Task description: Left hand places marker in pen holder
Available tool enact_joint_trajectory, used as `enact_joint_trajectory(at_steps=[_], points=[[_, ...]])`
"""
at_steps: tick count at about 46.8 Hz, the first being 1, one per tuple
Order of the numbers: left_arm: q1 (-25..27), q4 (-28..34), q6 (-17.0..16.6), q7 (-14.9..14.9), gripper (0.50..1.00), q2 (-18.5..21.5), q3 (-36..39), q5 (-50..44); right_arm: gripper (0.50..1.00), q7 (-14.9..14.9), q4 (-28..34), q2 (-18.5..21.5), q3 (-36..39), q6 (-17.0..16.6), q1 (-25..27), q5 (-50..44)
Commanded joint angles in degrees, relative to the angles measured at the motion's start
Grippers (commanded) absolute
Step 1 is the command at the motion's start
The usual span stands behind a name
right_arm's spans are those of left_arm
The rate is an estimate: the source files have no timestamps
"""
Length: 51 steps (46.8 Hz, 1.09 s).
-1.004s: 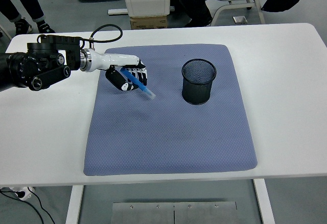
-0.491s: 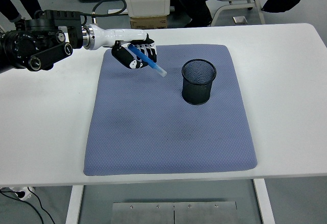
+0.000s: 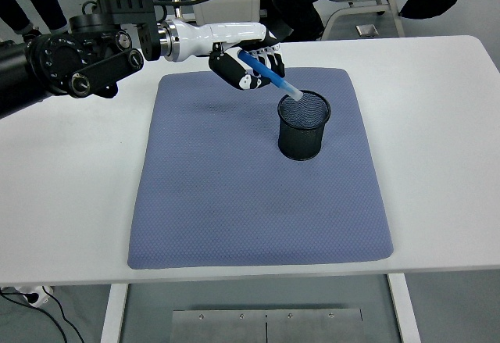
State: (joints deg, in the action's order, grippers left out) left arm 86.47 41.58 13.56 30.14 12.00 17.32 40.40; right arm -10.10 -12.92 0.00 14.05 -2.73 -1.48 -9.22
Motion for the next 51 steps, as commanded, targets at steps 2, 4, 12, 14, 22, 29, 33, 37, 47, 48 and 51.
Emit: enact_joint_trajectory(at_steps=[2, 4, 12, 14, 22, 29, 33, 37, 47, 48, 51], points=[[-0.4, 0.1, 0.0, 0.0, 0.500, -1.3, -1.5, -0.8, 1.000, 0.0, 0.0, 0.0, 0.0, 0.0, 0.0, 0.0], [-0.9, 0.1, 0.0, 0.0, 0.500, -1.8, -1.9, -1.3, 1.000, 0.0, 0.0, 0.0, 0.0, 0.0, 0.0, 0.0], [-2.3, 0.1, -0.1, -0.8, 0.500, -3.7, -3.7, -7.0, 1.000, 0.0, 0.0, 0.0, 0.0, 0.0, 0.0, 0.0], [-2.4, 0.1, -0.1, -0.8, 0.500, -4.0, -3.7, -7.8, 1.000, 0.0, 0.0, 0.0, 0.0, 0.0, 0.0, 0.0], [-4.1, 0.3, -0.5, -0.8, 0.500, -5.4, -3.9, -15.6, 1.000, 0.0, 0.0, 0.0, 0.0, 0.0, 0.0, 0.0], [-6.2, 0.6, -0.8, -0.8, 0.500, -6.4, -4.0, -19.8, 1.000, 0.0, 0.0, 0.0, 0.0, 0.0, 0.0, 0.0], [-7.0, 0.7, -1.5, -0.8, 0.500, -6.8, -4.2, -22.4, 1.000, 0.0, 0.0, 0.0, 0.0, 0.0, 0.0, 0.0], [-8.0, 0.9, -2.6, -0.8, 0.500, -7.2, -4.3, -24.5, 1.000, 0.0, 0.0, 0.0, -0.1, 0.0, 0.0, 0.0], [-10.7, 2.8, -4.2, -0.7, 0.500, -7.6, -5.3, -28.6, 1.000, 0.0, 0.0, 0.0, 0.0, 0.0, 0.0, 0.0], [-10.9, 3.0, -4.5, -0.7, 0.500, -7.6, -5.3, -29.2, 1.000, 0.0, 0.0, 0.0, 0.0, 0.0, 0.0, 0.0], [-11.3, 3.6, -5.5, -0.7, 0.500, -7.7, -5.6, -30.8, 1.000, 0.0, 0.0, 0.0, 0.0, 0.0, 0.0, 0.0]])
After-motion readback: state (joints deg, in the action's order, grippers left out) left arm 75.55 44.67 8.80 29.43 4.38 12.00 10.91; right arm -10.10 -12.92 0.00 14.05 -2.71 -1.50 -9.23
